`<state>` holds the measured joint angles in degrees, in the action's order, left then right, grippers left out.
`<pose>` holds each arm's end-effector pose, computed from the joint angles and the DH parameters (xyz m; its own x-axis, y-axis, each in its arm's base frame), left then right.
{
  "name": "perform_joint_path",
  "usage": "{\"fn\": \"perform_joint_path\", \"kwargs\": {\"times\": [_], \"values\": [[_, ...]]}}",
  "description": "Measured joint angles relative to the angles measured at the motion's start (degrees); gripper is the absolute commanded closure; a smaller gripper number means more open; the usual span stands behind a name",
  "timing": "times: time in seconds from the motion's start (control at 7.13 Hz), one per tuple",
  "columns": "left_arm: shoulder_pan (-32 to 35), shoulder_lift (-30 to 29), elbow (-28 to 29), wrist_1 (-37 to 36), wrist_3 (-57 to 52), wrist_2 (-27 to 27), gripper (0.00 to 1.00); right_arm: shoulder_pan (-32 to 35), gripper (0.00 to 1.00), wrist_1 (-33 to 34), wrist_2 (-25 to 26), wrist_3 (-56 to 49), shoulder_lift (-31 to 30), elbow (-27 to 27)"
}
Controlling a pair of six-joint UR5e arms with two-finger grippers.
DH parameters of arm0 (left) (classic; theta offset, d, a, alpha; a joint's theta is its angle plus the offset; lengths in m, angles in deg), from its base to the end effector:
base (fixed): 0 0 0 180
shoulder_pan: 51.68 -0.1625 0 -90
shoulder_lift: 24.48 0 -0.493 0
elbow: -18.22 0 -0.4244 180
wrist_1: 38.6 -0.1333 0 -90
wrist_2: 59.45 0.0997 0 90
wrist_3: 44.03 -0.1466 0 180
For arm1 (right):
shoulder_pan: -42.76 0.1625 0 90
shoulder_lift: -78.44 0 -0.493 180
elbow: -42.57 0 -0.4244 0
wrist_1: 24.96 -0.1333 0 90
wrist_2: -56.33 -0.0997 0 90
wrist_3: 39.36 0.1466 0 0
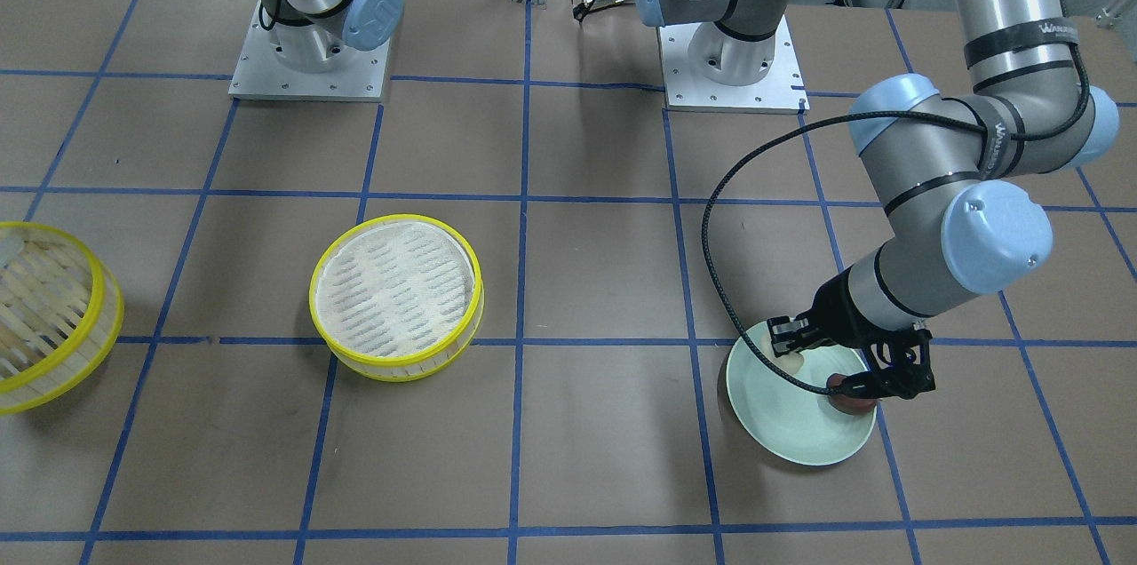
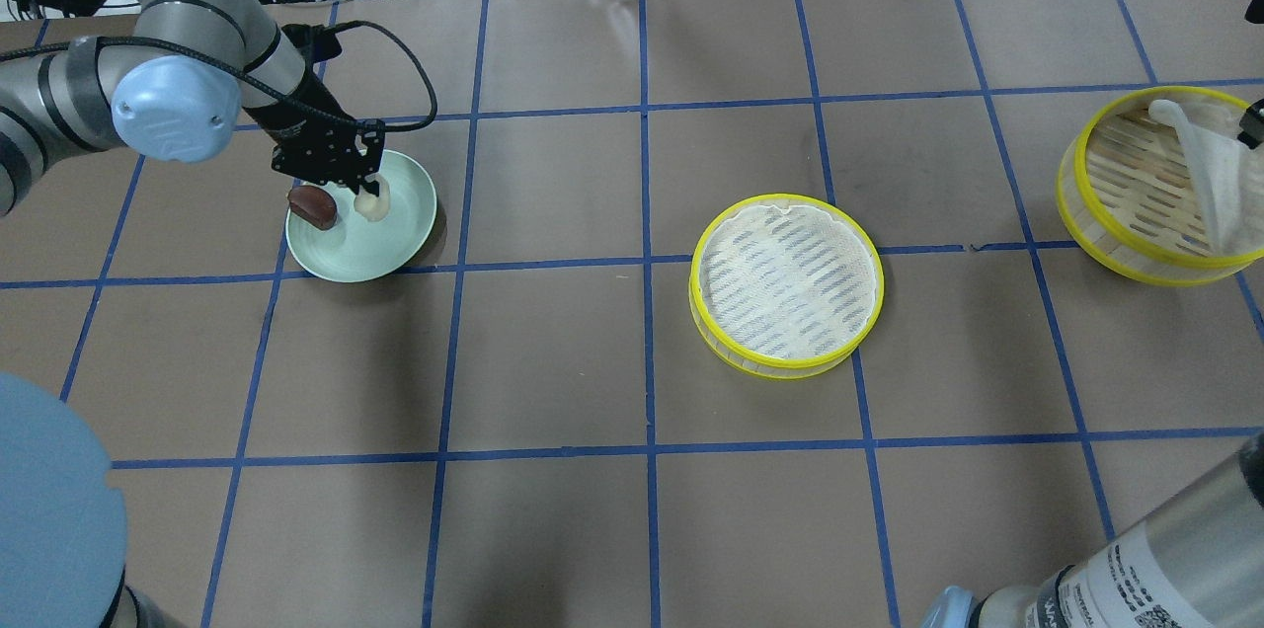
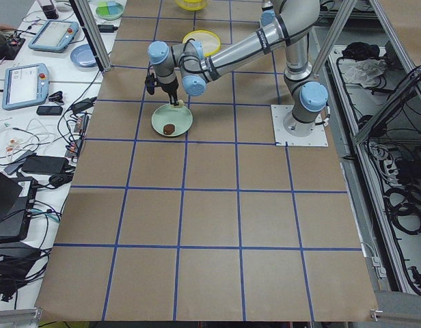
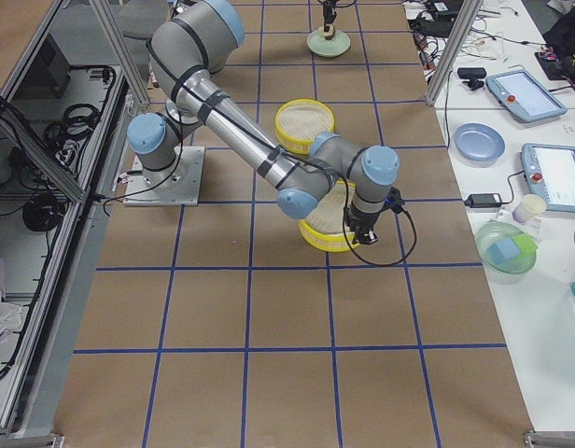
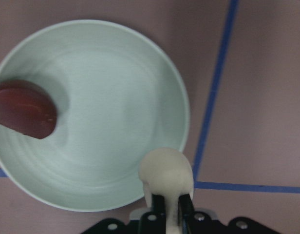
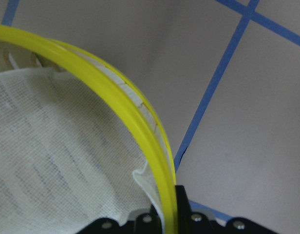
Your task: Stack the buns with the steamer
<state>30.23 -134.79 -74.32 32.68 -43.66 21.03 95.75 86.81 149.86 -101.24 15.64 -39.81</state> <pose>-0.0643 -0.6669 0.3087 -0.9738 -0.1570 0.1645 -0.1467 0.9865 0.0731 -0.3404 -0.6581 0.3164 -0.9055 -0.4197 0.0627 -0.4182 0.9076 0.0363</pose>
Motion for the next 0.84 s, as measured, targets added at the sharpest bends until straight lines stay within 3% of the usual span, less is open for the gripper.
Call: {"fn": "perform_joint_path", "kwargs": {"times": [0.28, 0.56, 0.84], "values": [[10.2, 1.8, 0.8, -1.1, 10.4, -4.8, 1.00, 0.2, 1.00, -1.9, 0.1, 1.0, -1.6, -1.2], [19.0, 0.7, 0.4, -5.4, 20.8, -13.0, 1.00, 0.3, 1.00, -2.1, 0.0, 1.1, -1.8, -1.8], [25.1, -1.4, 0.0, -9.2, 25.7, -16.8, 1.00, 0.3, 1.00, -2.3, 0.0, 1.4, -1.9, -2.1]]}}
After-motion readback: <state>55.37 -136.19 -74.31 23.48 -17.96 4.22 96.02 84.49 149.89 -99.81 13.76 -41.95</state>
